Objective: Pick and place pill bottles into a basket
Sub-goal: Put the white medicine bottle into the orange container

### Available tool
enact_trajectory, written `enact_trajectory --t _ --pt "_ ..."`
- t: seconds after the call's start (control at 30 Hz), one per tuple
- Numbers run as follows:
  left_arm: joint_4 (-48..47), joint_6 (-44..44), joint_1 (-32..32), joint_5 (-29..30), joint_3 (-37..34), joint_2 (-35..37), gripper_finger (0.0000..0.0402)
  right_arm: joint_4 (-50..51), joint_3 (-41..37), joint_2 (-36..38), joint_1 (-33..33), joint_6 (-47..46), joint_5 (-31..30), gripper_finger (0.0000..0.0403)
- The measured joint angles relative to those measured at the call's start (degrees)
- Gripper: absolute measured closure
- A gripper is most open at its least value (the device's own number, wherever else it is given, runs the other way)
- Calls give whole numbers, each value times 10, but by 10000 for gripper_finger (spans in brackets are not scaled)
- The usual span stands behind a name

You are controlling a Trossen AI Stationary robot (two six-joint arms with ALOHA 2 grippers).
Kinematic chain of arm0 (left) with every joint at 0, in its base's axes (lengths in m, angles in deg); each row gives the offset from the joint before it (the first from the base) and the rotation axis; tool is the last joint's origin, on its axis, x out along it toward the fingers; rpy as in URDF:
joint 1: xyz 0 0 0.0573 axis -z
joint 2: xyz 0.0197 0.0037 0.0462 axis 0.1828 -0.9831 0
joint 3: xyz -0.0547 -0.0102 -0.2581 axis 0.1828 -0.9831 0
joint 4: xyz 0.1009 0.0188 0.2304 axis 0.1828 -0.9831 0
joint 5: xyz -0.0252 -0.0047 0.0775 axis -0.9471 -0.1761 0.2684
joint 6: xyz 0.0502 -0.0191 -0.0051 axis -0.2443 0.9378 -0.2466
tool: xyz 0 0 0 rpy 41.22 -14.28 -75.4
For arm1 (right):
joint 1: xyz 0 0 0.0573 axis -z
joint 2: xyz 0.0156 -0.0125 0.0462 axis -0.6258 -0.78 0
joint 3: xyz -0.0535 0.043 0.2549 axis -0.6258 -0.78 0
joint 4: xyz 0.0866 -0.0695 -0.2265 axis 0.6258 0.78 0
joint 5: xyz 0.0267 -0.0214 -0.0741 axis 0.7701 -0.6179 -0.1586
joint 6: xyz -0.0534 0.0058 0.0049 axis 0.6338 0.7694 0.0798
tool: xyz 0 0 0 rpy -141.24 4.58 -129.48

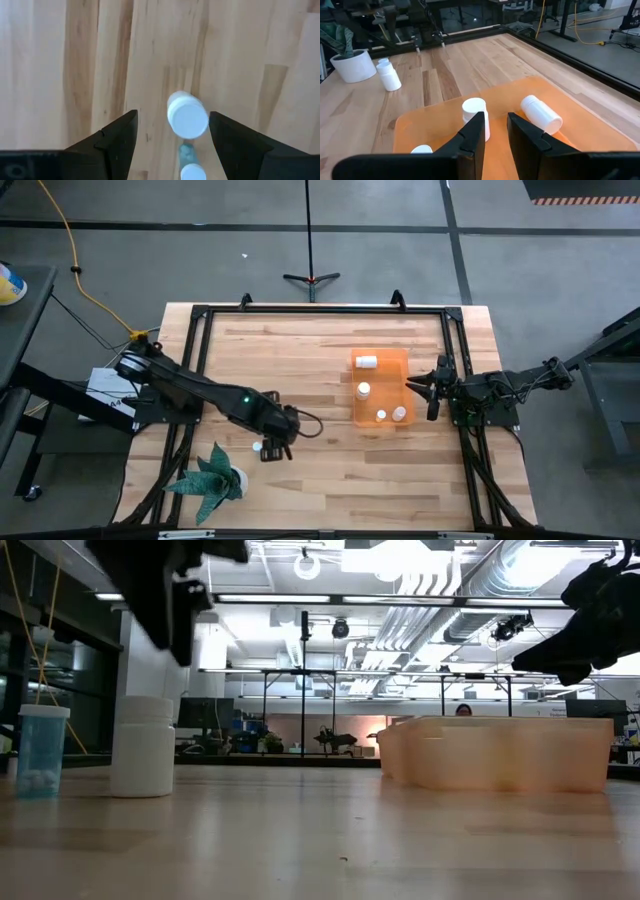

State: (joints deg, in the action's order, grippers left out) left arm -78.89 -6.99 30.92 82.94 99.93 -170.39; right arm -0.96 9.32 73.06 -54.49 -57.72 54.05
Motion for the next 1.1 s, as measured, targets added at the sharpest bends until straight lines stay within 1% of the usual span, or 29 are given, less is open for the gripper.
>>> enact_trajectory --t 0.1,0.23,0.3,0.5,0.63,0.77,0.97,1.03,1.1 --pt "31 18 0 0 -40 2 125 0 0 0 0 -9 0 329" --pt "68 18 -1 -22 -84 -4 125 -1 0 0 0 -9 -2 329" --pt "85 19 -1 -31 -96 -2 125 -2 0 0 0 -9 -4 329" --pt "116 13 -1 -51 -98 -3 125 -4 0 0 0 -10 -8 329" --pt "113 1 -1 -55 -98 -3 125 -5 0 0 0 -9 -21 329" --pt "111 -4 -1 -51 -99 2 125 -6 0 0 0 -9 -32 329" --pt "96 -4 -1 -10 -100 13 125 -6 0 0 0 -9 -33 329" --pt "103 -4 -1 -12 -100 13 125 -6 0 0 0 -9 -32 329" --pt "112 -4 -1 -30 -100 13 125 -6 0 0 0 -10 -32 329"
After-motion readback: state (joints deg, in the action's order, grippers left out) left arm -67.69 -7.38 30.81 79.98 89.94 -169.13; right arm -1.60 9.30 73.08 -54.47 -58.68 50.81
